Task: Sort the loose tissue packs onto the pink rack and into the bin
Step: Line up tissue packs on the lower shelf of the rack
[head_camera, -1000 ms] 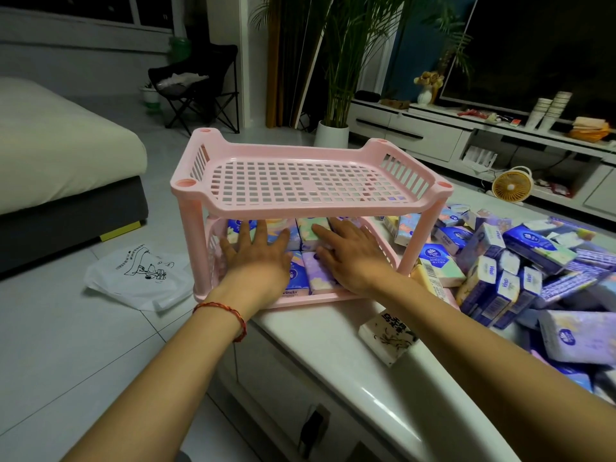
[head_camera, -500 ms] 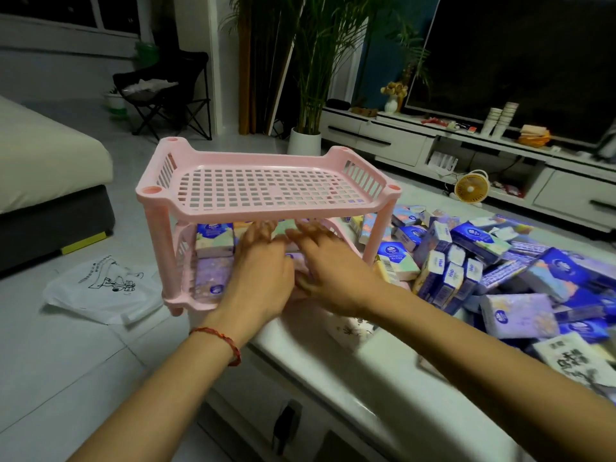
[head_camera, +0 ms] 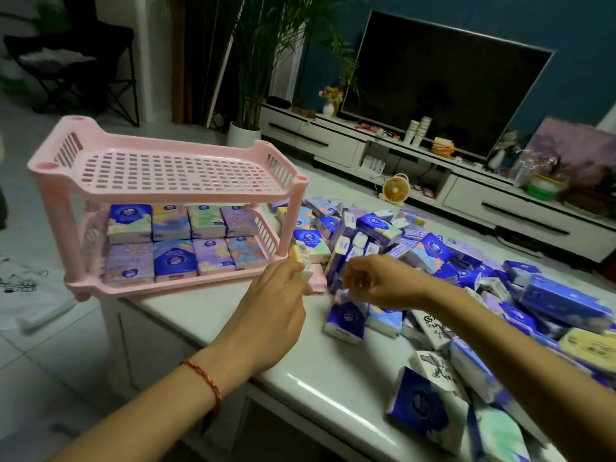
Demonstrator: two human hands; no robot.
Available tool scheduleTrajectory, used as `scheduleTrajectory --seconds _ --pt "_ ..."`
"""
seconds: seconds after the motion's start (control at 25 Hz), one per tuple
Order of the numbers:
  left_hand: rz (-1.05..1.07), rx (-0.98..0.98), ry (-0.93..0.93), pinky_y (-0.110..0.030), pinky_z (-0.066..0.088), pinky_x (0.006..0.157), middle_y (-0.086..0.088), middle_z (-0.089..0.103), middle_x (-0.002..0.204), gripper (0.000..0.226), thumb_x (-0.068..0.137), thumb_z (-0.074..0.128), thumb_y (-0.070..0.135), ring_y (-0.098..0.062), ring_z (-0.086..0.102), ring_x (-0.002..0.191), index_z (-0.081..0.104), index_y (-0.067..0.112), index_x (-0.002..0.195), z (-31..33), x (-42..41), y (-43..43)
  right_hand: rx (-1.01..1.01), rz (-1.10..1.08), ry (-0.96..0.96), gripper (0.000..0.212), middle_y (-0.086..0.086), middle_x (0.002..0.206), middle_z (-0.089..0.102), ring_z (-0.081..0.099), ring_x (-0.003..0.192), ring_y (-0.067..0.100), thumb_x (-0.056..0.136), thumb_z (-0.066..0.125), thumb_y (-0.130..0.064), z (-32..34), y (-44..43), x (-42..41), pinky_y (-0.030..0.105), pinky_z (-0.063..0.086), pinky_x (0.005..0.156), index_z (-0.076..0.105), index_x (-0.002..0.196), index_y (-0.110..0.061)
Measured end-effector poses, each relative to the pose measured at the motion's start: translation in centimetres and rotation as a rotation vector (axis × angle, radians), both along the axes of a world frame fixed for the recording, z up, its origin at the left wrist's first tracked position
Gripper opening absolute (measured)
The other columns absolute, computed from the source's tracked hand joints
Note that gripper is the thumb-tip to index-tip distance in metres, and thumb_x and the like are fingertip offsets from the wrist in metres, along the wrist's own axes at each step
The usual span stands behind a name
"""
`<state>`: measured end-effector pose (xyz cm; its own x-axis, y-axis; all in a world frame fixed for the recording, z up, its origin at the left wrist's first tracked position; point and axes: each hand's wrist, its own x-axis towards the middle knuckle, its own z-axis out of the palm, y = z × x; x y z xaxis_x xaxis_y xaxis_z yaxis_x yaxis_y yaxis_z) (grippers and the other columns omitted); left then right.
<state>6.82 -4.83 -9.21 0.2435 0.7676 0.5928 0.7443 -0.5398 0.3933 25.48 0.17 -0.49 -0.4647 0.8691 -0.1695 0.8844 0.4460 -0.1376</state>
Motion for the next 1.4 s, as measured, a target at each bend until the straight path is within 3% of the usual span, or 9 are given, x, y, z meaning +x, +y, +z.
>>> scheduleTrajectory --seconds 0.12,0.2,0.4,0.6,0.72,0.84,1.0,1.16,1.4 --pt "-0.044 -0.06 0.075 -0.046 0.051 0.089 -0.011 0.062 0.114 0.032 0.079 0.036 0.019 -0.031 0.057 0.114 0.066 0.015 0.089 -0.1 0.7 -0.5 -0.027 0.084 -0.408 0.068 0.009 0.128 0.045 0.046 0.114 0.026 0.075 0.07 -0.048 -2.1 -1.4 -0.5 0.032 0.04 0.092 0.042 0.129 -0.017" --pt "-0.045 -0.068 0.093 -0.043 0.049 0.091 -0.009 0.061 0.118 0.036 0.079 0.033 0.025 -0.028 0.056 0.116 0.066 0.016 0.093 -0.3 0.7 -0.7 0.042 0.127 -0.488 0.077 0.012 0.136 0.036 0.041 0.122 0.031 0.075 0.069 -0.048 -2.9 -1.9 -0.8 0.036 0.037 0.099 0.031 0.137 -0.021" --pt "-0.145 -0.207 0.012 -0.011 0.014 0.11 0.012 0.037 0.139 0.058 0.079 0.033 0.05 0.002 0.021 0.129 0.043 0.026 0.131 -0.1 1.1 -1.5 -0.02 0.193 -0.099 0.06 0.006 0.124 0.048 0.051 0.109 0.022 0.078 0.072 -0.029 -3.7 -2.6 -0.9 0.029 0.04 0.09 0.04 0.126 -0.016" --pt "-0.194 -0.402 0.078 -0.017 0.015 0.114 0.014 0.018 0.149 0.086 0.08 0.054 0.06 -0.003 0.016 0.139 0.011 0.027 0.146 -1.0 1.9 -1.8 -0.094 0.056 0.092 0.06 0.001 0.132 0.05 0.049 0.12 0.018 0.079 0.072 -0.016 -0.3 -0.4 2.3 0.024 0.039 0.098 0.045 0.133 -0.016" --pt "-0.109 -0.402 0.3 -0.023 0.007 0.115 0.005 0.006 0.155 0.094 0.067 0.023 0.078 -0.011 0.007 0.143 0.015 0.027 0.146 -2.1 2.2 -1.5 0.207 -0.105 -0.173 0.057 0.01 0.129 0.046 0.044 0.117 0.026 0.081 0.064 -0.019 -0.3 1.1 5.4 0.033 0.041 0.089 0.039 0.133 -0.018" --pt "-0.103 -0.392 0.316 -0.025 0.011 0.115 0.004 0.008 0.155 0.094 0.062 0.013 0.074 -0.014 0.009 0.143 0.02 0.03 0.145 -2.0 2.3 -1.1 0.214 -0.074 -0.424 0.074 0.011 0.137 0.037 0.029 0.129 0.028 0.078 0.062 -0.015 -2.3 1.4 6.2 0.034 0.036 0.096 0.027 0.143 -0.017" --pt "-0.118 -0.337 0.272 -0.022 0.023 0.109 0.005 0.028 0.144 0.068 0.079 0.044 0.054 -0.013 0.025 0.135 0.031 0.026 0.14 -1.4 2.1 -1.2 0.207 -0.095 -0.323 0.072 0.011 0.129 0.041 0.039 0.12 0.029 0.077 0.063 -0.015 -0.8 1.1 5.8 0.035 0.044 0.089 0.032 0.142 -0.021" --pt "-0.186 -0.038 0.148 -0.022 0.043 0.088 0.001 0.054 0.112 0.05 0.069 0.053 0.048 -0.016 0.052 0.104 0.053 0.024 0.112 0.7 1.7 -2.6 0.14 -0.068 -0.165 0.057 0.005 0.104 0.054 0.047 0.086 0.023 0.076 0.071 -0.027 1.9 -0.6 3.0 0.033 0.043 0.073 0.042 0.124 -0.016" --pt "0.173 -0.081 0.074 -0.027 0.038 0.089 -0.001 0.052 0.112 0.073 0.059 0.043 0.058 -0.02 0.047 0.107 0.059 0.018 0.117 3.2 -5.5 -1.5 0.187 0.065 -0.016 0.049 0.001 0.096 0.05 0.044 0.083 0.022 0.083 0.06 -0.045 1.5 -2.1 -3.8 0.033 0.04 0.071 0.038 0.117 -0.017"
